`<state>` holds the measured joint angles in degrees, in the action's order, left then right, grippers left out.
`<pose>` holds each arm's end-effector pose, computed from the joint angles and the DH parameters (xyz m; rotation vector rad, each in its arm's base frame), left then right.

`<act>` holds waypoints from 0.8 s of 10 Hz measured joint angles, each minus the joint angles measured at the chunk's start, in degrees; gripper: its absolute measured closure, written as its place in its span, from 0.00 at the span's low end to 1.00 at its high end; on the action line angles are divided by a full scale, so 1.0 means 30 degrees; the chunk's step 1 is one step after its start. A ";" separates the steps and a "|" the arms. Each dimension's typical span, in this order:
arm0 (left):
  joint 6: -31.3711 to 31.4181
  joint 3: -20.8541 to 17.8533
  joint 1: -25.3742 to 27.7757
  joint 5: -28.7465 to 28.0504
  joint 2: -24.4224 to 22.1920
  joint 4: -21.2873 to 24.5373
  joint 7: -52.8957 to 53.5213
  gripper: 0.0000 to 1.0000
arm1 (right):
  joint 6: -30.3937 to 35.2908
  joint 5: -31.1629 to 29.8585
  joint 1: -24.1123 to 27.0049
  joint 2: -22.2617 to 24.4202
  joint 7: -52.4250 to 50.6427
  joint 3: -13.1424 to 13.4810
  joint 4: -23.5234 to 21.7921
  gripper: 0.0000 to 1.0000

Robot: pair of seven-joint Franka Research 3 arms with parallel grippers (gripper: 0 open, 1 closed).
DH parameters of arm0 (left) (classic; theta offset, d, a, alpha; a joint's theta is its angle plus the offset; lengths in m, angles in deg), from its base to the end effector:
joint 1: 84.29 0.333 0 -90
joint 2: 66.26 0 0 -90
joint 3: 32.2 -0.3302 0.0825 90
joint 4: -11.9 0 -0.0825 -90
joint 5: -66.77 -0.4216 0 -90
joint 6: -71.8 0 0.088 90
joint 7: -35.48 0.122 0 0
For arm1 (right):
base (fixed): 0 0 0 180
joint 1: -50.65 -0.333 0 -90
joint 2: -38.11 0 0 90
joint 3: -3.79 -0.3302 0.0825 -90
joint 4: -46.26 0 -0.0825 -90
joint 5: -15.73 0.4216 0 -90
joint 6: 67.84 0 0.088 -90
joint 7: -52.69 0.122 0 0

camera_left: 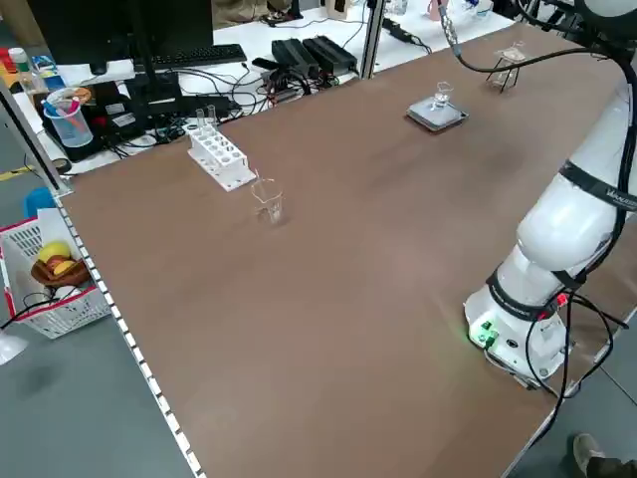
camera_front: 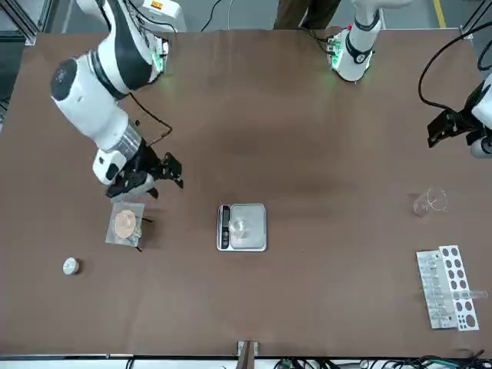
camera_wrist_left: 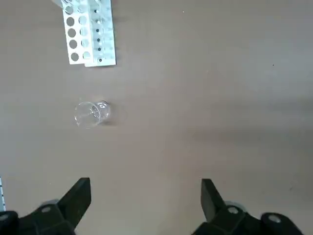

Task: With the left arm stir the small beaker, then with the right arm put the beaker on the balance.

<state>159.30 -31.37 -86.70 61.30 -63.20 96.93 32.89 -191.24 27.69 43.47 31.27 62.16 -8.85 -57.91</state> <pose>0.6051 -0.0220 0.6325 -3.0465 0.0117 0.0083 0.6155 0.2285 0.4798 -2.8707 -0.1151 -0.2267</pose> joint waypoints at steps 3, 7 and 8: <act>0.0002 0.0003 0.0007 0.0000 0.0000 0.0008 0.0064 0.00 | 0.4466 -0.2304 0.2231 0.1650 0.0773 0.0105 0.0417 0.00; 0.0000 0.0059 -0.0016 0.0001 -0.0004 0.0002 0.0069 0.00 | 0.8426 -0.3136 0.5064 0.3530 -0.1279 0.0258 0.1406 0.00; 0.0000 0.0059 -0.0014 0.0007 -0.0005 0.0002 0.0069 0.00 | 0.9093 -0.3184 0.5465 0.3646 -0.1784 0.0386 0.1904 0.00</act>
<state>159.30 -31.20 -86.74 61.32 -63.21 96.94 33.10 -163.96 18.14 59.87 42.21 56.81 -7.69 -52.19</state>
